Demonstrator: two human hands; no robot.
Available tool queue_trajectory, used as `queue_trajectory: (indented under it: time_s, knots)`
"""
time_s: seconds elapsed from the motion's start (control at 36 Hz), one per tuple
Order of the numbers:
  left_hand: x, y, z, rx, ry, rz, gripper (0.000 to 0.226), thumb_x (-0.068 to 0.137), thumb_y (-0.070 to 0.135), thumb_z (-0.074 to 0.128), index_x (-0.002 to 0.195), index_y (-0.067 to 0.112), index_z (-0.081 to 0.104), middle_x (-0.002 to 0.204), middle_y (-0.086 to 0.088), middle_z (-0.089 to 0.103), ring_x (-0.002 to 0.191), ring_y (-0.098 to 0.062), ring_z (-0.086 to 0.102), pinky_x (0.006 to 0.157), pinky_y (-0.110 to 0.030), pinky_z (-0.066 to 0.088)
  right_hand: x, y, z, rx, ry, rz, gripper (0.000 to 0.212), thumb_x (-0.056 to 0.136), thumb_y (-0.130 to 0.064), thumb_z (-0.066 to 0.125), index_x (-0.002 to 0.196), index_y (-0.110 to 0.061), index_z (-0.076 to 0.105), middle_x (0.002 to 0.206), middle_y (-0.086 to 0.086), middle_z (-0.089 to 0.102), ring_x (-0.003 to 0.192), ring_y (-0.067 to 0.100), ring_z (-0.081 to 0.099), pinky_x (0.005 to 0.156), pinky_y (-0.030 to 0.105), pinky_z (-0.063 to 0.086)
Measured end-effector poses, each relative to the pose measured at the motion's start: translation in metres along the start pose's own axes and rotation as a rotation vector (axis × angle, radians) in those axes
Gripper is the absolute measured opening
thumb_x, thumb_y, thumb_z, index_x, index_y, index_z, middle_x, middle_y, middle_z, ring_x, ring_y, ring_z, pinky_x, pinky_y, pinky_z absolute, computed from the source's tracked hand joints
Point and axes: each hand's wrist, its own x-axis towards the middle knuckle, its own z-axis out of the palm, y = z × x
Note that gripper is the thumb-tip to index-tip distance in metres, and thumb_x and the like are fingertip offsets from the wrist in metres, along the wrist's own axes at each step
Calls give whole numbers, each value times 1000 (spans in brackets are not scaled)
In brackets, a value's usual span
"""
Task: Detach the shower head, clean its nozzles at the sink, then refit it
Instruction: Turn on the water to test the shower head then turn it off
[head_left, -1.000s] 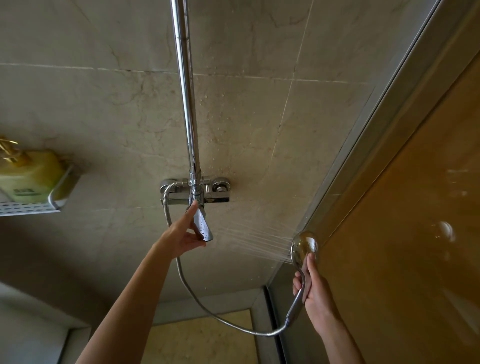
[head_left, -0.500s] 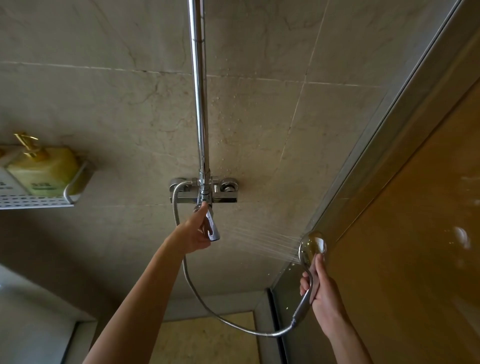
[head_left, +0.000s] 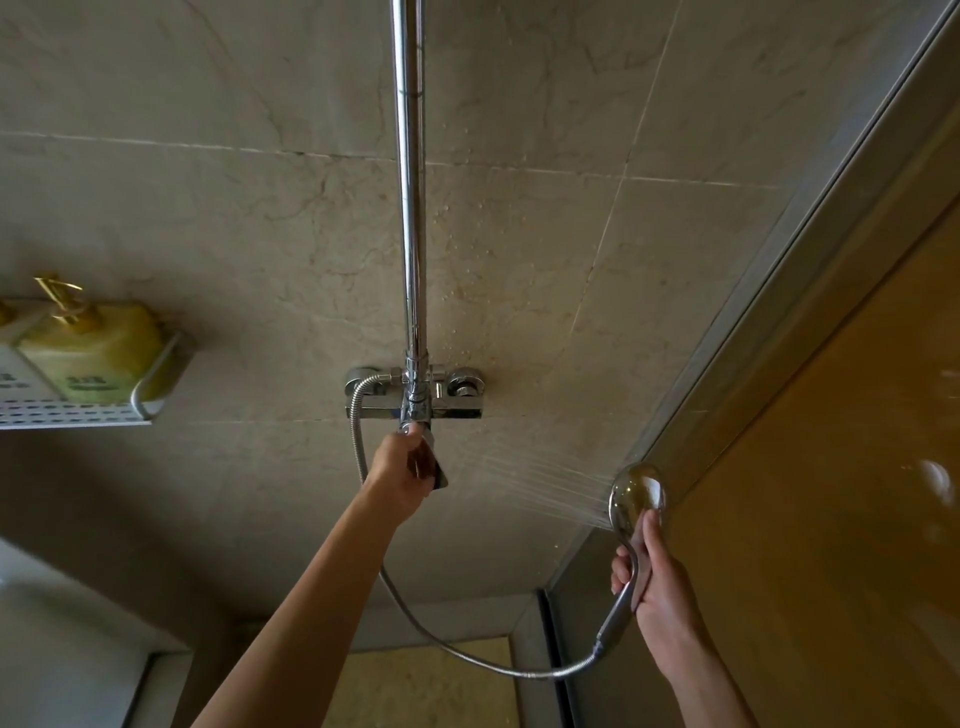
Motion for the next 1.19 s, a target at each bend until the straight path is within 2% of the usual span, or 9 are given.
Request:
queue_trajectory:
  time_s: [0.11, 0.25, 0.39, 0.5, 0.56, 0.69, 0.86, 1.03, 1.19]
  knots:
    - [8, -14, -8, -114, -1, 58, 23, 99, 18, 54, 116, 3, 58, 113, -11, 58, 112, -22, 54, 97, -37, 44, 1, -6, 2, -15, -3, -11, 43, 81, -62, 60, 76, -19, 66, 62, 0, 55, 56, 15, 46, 65, 33, 39]
    - [8, -15, -17, -110, -56, 70, 27, 96, 21, 60, 115, 2, 60, 106, -10, 64, 99, -21, 59, 80, -33, 52, 1, -11, 8, -54, -52, -40, 42, 82, -61, 59, 74, -23, 74, 63, -1, 58, 58, 15, 47, 67, 32, 38]
    - [-4, -15, -17, 152, -22, 78, 37, 97, 41, 57, 100, 5, 60, 75, -7, 56, 74, -18, 54, 74, -29, 50, 3, -14, 14, -115, -96, -44, 46, 79, -48, 72, 95, -5, 67, 65, 2, 54, 62, 16, 46, 71, 33, 37]
    - [-16, -20, -16, 473, 1, 82, 62, 98, 50, 48, 123, -7, 52, 72, -11, 49, 58, -14, 42, 62, -30, 49, 6, -21, 22, -180, -110, -100, 36, 71, -25, 80, 96, -5, 63, 71, 4, 58, 70, 22, 50, 76, 36, 41]
    - [-21, -25, -14, 563, -11, 70, 51, 100, 34, 52, 137, -1, 46, 109, -28, 61, 58, -13, 45, 69, -31, 52, 9, -26, 26, -201, -118, -129, 38, 71, -18, 77, 104, -5, 61, 77, 7, 60, 75, 24, 53, 79, 38, 42]
    - [-35, -37, -4, 544, -286, 66, 12, 95, -5, 53, 95, 0, 64, 88, -16, 63, 73, -22, 60, 71, -30, 53, 15, -46, 41, -178, -192, -196, 35, 80, -25, 70, 110, -9, 60, 75, 1, 61, 71, 19, 56, 79, 36, 45]
    - [-40, -34, 26, 641, -483, 172, 26, 92, 5, 64, 118, 1, 65, 117, -17, 71, 101, -28, 69, 92, -37, 57, 20, -72, 60, -91, -235, -258, 23, 87, -18, 67, 110, -20, 72, 101, 1, 72, 92, 21, 68, 85, 38, 53]
    - [-50, -26, 51, 733, -619, 181, 25, 94, 10, 62, 119, 15, 63, 124, -13, 68, 109, -24, 66, 100, -38, 53, 16, -101, 88, 39, -352, -272, 21, 80, -15, 71, 100, -15, 79, 97, 2, 71, 86, 16, 71, 77, 38, 59]
    - [-63, -10, 62, 769, -855, 162, 38, 97, 8, 55, 134, -3, 54, 121, -16, 60, 114, -30, 56, 107, -44, 43, 8, -127, 113, 141, -614, -306, 12, 86, -3, 66, 94, -5, 75, 89, 7, 63, 88, 21, 67, 88, 47, 57]
